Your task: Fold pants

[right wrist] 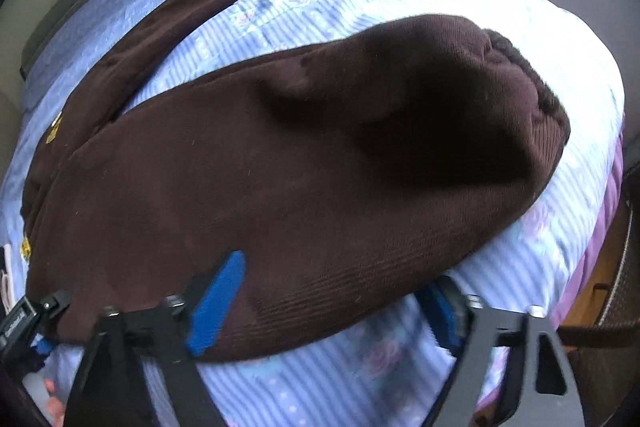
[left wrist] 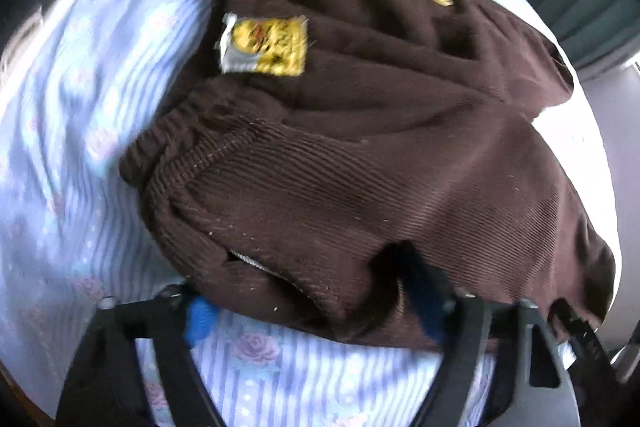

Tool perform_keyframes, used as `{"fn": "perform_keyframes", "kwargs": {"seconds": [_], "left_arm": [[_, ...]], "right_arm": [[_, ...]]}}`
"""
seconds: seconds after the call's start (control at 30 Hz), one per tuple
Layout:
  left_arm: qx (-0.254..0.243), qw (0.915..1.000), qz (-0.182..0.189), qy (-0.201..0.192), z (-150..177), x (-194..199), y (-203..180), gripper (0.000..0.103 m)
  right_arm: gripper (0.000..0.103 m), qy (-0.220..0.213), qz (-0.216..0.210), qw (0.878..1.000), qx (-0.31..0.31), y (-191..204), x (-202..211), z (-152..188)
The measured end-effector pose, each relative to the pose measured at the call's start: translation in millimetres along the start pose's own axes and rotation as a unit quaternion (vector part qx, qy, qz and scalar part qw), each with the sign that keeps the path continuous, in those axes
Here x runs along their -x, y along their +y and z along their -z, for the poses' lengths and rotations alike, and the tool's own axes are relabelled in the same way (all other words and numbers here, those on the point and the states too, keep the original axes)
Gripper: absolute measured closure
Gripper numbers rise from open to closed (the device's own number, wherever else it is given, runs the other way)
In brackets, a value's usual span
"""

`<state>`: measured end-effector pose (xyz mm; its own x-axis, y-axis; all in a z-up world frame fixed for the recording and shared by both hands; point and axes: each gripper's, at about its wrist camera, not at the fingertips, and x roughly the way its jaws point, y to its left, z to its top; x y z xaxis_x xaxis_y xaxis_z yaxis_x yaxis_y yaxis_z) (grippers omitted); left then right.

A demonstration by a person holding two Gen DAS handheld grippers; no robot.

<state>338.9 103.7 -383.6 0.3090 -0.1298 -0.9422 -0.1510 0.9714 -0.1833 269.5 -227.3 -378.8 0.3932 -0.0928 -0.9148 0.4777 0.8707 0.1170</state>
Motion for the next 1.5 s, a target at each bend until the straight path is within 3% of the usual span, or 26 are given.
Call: {"fn": "perform_keyframes", "kwargs": {"seconds": [0.13,0.27,0.5,0.67,0.8,0.97,1.1,1.5], "left_arm": [[0.017,0.9998,0.008,-0.011,-0.2,18.3,3.7,0.062],[0.023,0.9988,0.012,-0.041,1.5,46.7,2.2,0.077],[0.025,0.9959,-0.015,-0.086,-6.9,95.0,-13.4,0.081],[0.004,0.9959,-0.051,-0.074,-3.6,99.9,-24.4,0.081],[0.019,0.9971,-0.059,-0.045,0.5,101.6,-26.9,0.081],[0.057,0.9957,-0.051,-0.052,-11.8,117.8,-31.0,0.081],[0.112,0.9924,-0.032,-0.040,-41.4,113.2,-30.2,0.080],[0.164,0.9836,-0.026,-0.070,-142.8,89.8,-35.7,0.080]], "right_arm": [[0.070,0.002,-0.015,1.000,0.013,-8.5,14.1,-10.2],[0.082,-0.016,-0.062,0.998,0.010,-16.4,53.2,-23.1],[0.086,-0.063,-0.101,0.991,0.065,-1.5,136.3,-40.0],[0.088,-0.017,-0.139,0.988,0.060,-3.0,160.5,-28.1],[0.088,0.001,-0.125,0.990,0.069,-9.8,161.1,-29.8],[0.088,-0.024,-0.136,0.989,0.047,-13.7,158.7,-73.8],[0.088,-0.055,-0.137,0.988,0.052,9.0,149.9,-119.6],[0.088,-0.056,-0.147,0.987,0.036,87.0,79.9,-243.2]]}}
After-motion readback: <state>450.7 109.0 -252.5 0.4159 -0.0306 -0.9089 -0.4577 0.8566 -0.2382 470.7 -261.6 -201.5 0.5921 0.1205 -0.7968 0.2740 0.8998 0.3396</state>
